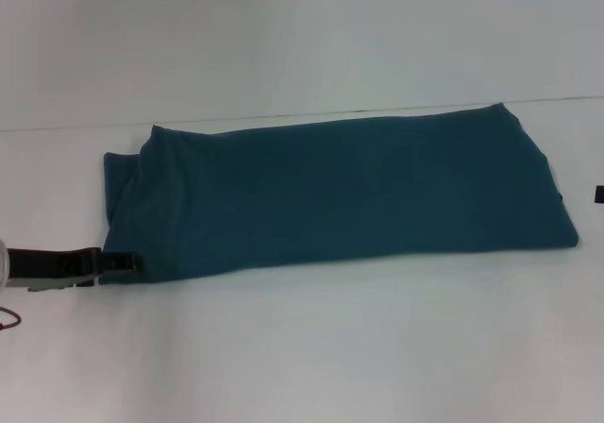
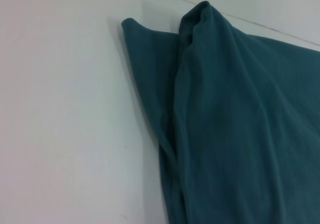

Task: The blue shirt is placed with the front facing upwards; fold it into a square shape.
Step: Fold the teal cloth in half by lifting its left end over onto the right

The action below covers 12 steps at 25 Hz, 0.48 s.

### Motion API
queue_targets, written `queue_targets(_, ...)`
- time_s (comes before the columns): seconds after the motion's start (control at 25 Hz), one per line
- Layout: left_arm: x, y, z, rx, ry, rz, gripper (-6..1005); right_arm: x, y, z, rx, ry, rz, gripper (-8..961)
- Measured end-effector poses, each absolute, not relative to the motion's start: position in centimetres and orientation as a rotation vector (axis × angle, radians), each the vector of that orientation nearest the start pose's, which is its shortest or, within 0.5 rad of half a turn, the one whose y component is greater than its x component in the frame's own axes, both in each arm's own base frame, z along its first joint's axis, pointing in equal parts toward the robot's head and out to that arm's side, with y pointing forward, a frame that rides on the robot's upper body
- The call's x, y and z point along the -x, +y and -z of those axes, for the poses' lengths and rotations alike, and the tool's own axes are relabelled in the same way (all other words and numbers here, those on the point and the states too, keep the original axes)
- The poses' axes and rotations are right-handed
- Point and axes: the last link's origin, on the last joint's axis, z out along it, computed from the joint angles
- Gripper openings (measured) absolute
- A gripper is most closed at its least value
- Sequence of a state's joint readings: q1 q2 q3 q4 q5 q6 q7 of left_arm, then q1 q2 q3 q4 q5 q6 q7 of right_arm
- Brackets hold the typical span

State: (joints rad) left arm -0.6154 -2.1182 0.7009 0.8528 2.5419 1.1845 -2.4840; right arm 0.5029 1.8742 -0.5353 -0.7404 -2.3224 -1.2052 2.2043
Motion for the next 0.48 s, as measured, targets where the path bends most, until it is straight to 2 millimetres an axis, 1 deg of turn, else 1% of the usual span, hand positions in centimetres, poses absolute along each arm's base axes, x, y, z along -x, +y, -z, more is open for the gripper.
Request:
queue_targets(0.36,29.0,38.5,-0.7,2.058,-1.643,0.189,897,-37.0,36.5,-13.1,1.900,1.481,-0.331,761)
queue_targets(0.48,28.5,38.8,-0.5,2.068,-1.634,0.212,897,-36.9,36.5,-13.1,1.902,1.481,-0.331,761)
